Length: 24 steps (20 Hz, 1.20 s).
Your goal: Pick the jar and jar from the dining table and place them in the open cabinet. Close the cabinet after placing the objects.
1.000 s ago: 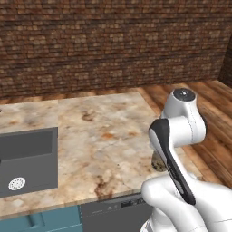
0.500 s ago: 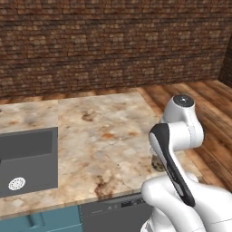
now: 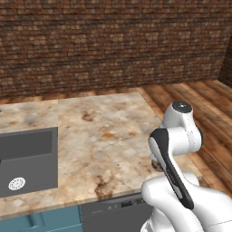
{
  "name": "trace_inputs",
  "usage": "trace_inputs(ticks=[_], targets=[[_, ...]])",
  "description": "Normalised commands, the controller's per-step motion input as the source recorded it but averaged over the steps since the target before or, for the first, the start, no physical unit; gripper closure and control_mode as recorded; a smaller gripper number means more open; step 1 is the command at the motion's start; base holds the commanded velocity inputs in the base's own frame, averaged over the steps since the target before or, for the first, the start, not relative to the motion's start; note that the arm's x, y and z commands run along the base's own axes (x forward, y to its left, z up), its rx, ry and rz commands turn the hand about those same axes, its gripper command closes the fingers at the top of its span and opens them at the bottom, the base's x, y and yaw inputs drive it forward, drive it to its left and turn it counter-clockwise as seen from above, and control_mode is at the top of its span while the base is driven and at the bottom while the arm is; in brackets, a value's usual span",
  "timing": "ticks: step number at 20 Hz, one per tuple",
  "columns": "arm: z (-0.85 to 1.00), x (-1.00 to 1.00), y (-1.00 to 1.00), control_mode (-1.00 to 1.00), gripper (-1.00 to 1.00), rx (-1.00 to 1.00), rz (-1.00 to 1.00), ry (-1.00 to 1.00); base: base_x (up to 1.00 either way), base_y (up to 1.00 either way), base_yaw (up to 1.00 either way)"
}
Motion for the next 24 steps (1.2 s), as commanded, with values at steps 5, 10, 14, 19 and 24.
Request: trace_inputs(ticks=[5,10,14,19,24], targets=[[-0.26,0.01,0.0,-1.0,-1.0,0.02,0.03,0.0,0.0,0.0,0.0],[-0.16,0.0,0.0,-1.0,-1.0,0.02,0.01,0.0,0.0,0.0,0.0],[0.0,0.0,0.01,-1.0,-1.0,0.0,-0.06,0.0,0.0,0.0,0.0],[0.0,0.0,-0.03,-1.0,-1.0,0.0,-0.05,0.04,0.0,0.0,0.0],[-0.01,0.0,0.0,-1.0,-1.0,0.0,-0.06,0.06,0.0,0.0,0.0]])
